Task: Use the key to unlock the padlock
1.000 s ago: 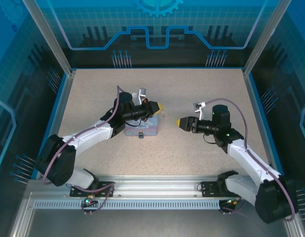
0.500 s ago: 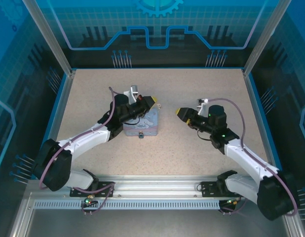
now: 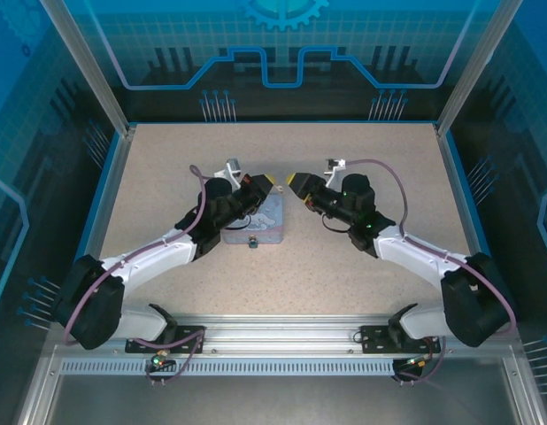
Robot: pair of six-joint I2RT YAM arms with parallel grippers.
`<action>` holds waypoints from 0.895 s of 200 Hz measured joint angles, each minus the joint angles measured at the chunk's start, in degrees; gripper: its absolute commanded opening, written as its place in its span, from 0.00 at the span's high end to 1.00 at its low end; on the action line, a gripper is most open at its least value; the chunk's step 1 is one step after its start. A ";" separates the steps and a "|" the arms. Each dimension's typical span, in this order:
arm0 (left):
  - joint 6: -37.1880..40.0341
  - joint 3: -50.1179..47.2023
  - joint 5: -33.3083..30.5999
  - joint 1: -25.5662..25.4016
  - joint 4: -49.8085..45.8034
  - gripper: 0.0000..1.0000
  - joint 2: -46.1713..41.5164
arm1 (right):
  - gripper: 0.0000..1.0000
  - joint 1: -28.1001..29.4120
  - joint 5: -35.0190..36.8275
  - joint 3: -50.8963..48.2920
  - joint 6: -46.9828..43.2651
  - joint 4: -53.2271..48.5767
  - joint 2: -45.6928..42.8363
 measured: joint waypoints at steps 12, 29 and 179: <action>-0.33 -0.17 -0.94 0.00 0.00 1.00 -0.24 | 0.52 0.48 0.76 0.63 0.63 0.98 1.55; -1.01 -0.48 -2.10 0.00 0.07 1.00 -0.70 | 0.55 1.16 1.01 0.96 1.25 2.32 3.15; -2.47 -1.20 -4.90 -0.17 0.81 1.00 -0.81 | 0.75 3.48 0.74 2.78 3.72 9.42 9.09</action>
